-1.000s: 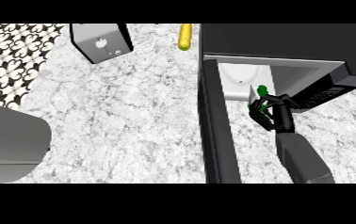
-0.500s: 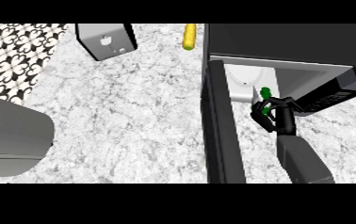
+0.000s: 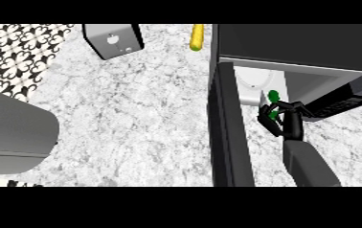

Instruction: Pick up the milk, place it into the microwave and close the microwave

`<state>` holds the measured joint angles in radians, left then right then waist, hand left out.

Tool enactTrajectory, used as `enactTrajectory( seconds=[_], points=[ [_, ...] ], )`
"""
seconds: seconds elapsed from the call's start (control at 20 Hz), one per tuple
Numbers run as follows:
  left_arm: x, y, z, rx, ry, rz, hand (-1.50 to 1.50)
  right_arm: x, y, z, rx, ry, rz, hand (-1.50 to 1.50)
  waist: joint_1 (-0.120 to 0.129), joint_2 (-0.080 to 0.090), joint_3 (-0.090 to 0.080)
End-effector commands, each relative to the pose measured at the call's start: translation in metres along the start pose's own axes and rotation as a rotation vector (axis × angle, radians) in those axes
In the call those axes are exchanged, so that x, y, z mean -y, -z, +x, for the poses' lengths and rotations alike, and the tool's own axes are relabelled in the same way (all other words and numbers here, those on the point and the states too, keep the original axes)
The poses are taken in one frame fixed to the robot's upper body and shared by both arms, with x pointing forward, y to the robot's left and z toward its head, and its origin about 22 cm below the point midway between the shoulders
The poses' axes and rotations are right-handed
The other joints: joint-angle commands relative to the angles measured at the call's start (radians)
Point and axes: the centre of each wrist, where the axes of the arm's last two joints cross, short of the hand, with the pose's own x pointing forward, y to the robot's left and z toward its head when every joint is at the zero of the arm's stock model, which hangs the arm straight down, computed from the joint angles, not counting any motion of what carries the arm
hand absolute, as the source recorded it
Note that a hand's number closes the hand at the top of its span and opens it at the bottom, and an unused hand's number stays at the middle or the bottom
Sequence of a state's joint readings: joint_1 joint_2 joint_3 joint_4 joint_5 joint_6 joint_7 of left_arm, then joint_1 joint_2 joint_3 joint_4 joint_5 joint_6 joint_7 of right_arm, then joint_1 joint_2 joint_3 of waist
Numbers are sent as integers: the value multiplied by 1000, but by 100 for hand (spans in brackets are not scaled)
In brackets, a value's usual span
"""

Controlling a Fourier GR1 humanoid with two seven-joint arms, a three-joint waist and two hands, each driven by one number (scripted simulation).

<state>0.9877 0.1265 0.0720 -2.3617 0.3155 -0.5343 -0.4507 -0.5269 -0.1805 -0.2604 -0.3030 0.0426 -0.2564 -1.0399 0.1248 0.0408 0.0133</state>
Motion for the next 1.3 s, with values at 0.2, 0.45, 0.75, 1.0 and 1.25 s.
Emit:
enactTrajectory(
  seconds=[0.2,0.45,0.75,1.0,1.25],
  points=[
    [-2,9,3,16,28,-13,-150,39,103,52,104,-136,-52,150,70,23,-9],
    [-6,9,3,-19,37,-19,-150,40,103,53,114,-135,-78,150,80,24,-10],
    [-9,11,0,-23,41,-25,-150,9,107,63,151,-9,-10,-150,96,13,-9],
    [-10,18,1,-28,53,-58,-150,5,98,57,119,-139,56,-150,114,18,-16],
    [-12,22,-1,-22,42,-64,-150,-11,104,66,128,-124,13,-150,119,11,-18]
  ],
)
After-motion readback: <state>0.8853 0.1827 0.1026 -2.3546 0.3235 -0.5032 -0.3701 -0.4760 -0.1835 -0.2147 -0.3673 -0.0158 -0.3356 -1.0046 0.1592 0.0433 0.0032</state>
